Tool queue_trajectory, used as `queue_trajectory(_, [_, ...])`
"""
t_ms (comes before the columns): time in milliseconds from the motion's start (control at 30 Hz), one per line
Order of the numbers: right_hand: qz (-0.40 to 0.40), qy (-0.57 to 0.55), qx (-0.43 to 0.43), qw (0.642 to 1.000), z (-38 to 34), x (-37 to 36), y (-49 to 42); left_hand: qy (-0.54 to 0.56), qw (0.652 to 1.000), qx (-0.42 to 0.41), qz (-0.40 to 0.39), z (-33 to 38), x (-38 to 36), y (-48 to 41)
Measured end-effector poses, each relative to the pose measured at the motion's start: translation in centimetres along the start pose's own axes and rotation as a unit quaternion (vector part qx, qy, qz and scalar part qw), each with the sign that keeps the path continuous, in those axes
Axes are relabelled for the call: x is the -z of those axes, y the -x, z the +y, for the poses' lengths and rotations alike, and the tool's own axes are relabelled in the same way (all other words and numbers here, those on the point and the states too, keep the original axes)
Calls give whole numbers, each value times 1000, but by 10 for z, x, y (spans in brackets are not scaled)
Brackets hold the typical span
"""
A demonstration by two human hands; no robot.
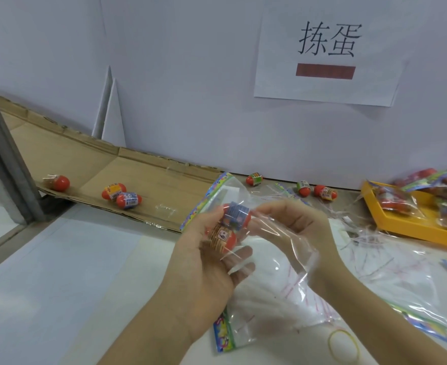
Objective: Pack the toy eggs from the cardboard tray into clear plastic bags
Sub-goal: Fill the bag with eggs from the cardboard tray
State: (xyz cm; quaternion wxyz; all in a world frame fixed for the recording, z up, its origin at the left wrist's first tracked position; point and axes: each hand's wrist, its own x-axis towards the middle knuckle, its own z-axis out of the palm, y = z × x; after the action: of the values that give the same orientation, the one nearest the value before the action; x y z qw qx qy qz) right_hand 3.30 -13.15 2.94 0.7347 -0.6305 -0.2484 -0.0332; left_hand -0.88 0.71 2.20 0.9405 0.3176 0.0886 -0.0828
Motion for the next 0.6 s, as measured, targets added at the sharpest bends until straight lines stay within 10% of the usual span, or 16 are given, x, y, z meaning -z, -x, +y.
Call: queue_trajectory(600, [64,7,-2,998,23,-16,17,62,993,-97,36,-17,-3,-2])
